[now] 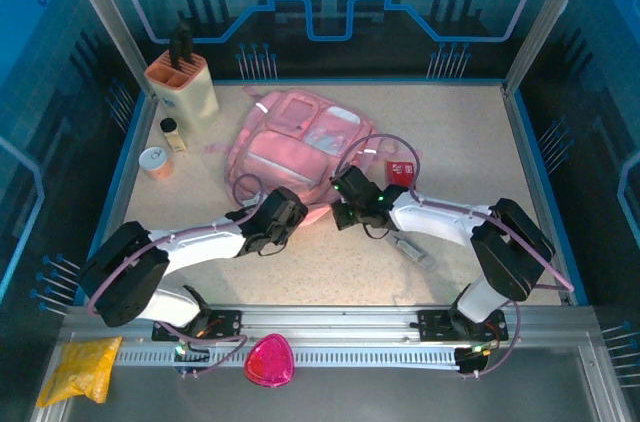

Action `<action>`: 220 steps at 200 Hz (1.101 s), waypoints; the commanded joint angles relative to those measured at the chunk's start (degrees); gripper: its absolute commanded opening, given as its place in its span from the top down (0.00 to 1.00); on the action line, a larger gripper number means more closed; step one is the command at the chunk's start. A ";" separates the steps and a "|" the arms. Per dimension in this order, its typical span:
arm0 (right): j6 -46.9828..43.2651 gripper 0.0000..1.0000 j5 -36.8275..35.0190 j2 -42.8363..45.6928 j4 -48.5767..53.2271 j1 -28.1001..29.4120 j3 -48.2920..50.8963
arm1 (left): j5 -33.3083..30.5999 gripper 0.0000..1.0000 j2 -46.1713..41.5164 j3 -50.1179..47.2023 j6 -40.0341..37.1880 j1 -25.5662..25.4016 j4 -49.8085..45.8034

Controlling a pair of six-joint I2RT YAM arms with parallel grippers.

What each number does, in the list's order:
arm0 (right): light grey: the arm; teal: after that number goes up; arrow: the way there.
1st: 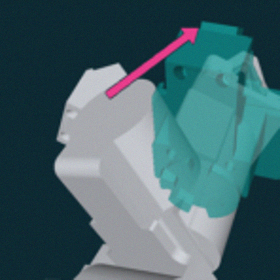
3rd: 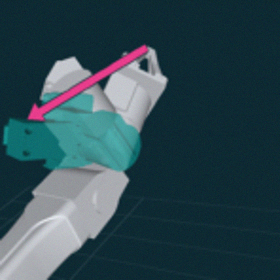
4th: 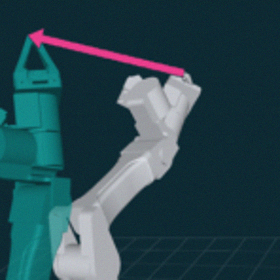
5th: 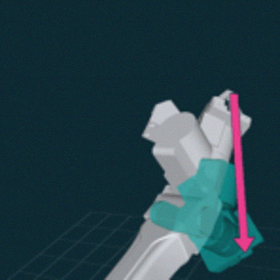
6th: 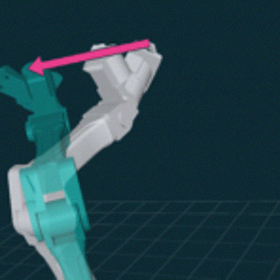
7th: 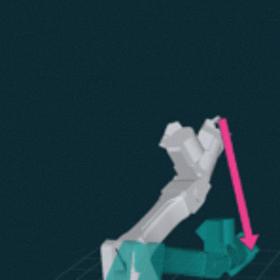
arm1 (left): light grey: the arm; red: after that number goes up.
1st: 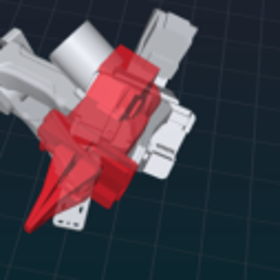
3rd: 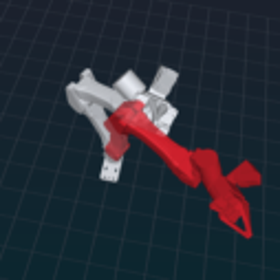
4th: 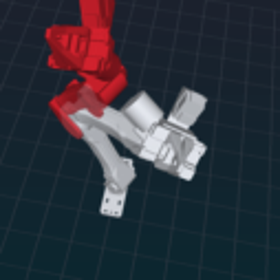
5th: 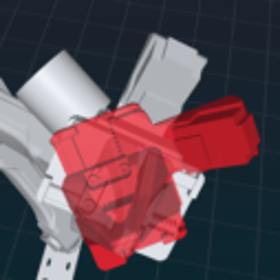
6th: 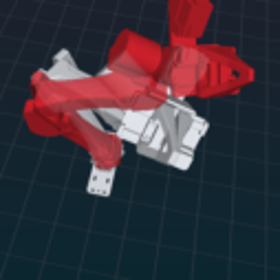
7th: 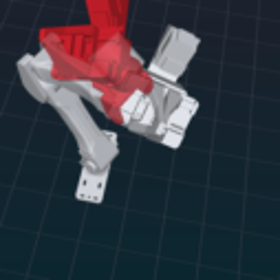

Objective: Pack the student bag
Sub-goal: Zip the student bag at the center of the table.

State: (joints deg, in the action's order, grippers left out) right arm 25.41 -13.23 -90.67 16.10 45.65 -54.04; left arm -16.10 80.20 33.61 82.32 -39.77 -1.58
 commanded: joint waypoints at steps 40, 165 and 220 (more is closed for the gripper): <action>-3.99 1.00 -8.52 -0.86 4.34 -6.99 -4.09 | -4.55 0.39 -3.76 -6.24 -11.10 14.64 -8.47; -4.58 1.00 -4.37 -5.47 4.93 -12.89 -9.40 | 2.17 1.00 -1.69 -2.45 -17.89 21.04 -6.78; -4.37 1.00 -1.82 -5.73 6.20 -15.70 -11.57 | 7.89 1.00 -6.37 -3.60 -27.68 29.96 -9.32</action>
State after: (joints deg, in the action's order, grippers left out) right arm 20.91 -11.49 -97.65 20.18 32.58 -63.68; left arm -5.13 75.44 31.77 61.25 -14.06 -3.46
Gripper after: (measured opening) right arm 0.038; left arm 0.126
